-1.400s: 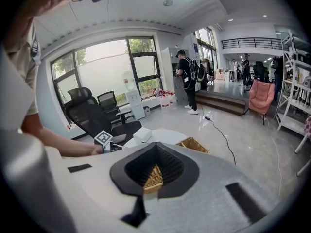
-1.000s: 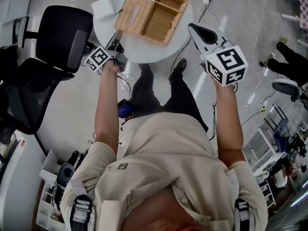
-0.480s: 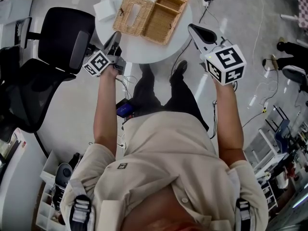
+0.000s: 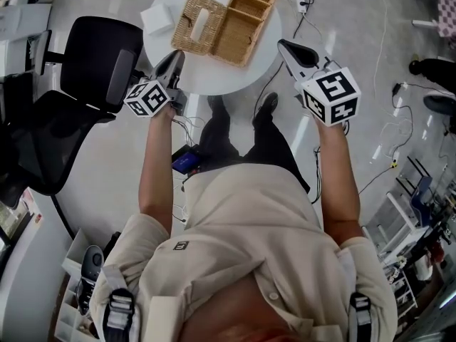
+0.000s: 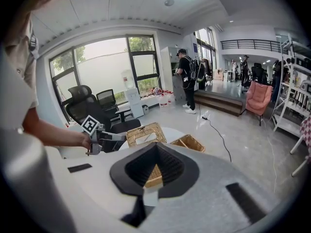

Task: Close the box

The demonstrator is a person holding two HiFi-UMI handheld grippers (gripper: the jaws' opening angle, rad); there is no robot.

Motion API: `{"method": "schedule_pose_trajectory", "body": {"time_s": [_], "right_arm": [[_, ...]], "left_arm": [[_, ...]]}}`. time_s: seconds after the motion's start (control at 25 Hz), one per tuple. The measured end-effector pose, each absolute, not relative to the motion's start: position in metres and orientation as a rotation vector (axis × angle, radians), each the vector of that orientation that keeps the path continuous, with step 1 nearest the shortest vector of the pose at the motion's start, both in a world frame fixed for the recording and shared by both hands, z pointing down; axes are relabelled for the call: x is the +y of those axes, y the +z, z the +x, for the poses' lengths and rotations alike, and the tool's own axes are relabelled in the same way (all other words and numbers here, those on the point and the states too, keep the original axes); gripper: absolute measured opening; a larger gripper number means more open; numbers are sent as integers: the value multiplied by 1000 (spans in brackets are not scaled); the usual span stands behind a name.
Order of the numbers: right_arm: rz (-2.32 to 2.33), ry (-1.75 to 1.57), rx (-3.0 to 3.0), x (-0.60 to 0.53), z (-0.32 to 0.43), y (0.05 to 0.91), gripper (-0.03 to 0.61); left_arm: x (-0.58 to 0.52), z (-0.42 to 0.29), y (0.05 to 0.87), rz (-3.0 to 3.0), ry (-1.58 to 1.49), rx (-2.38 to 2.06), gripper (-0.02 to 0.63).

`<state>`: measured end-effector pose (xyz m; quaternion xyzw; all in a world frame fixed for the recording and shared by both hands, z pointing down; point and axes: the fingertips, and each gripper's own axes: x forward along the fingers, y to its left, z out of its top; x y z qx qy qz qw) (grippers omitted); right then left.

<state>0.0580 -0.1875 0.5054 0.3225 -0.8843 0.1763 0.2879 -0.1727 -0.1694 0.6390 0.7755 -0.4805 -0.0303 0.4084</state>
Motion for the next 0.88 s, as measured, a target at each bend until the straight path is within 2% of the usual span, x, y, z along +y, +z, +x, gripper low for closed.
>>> {"method": "schedule_pose_trajectory", "body": {"time_s": [0.28, 0.44, 0.48, 0.56, 0.6, 0.88], "right_arm": [[884, 469, -2354, -178, 68, 499, -6], [897, 479, -2345, -175, 74, 500, -6], [897, 482, -2344, -174, 74, 502, -6], [894, 488, -2340, -171, 73, 506, -6], [891, 490, -2337, -170, 73, 508, -6], [874, 495, -2321, -162, 66, 516, -6]], "left_arm": [[-166, -151, 631, 2049, 61, -1151, 44], [-147, -163, 686, 1658, -177, -1019, 48], [-142, -165, 700, 1570, -242, -995, 59], [-135, -166, 724, 1442, -336, -967, 157], [-134, -166, 733, 1403, -370, -963, 172], [-158, -168, 760, 1325, -506, -971, 179]]}}
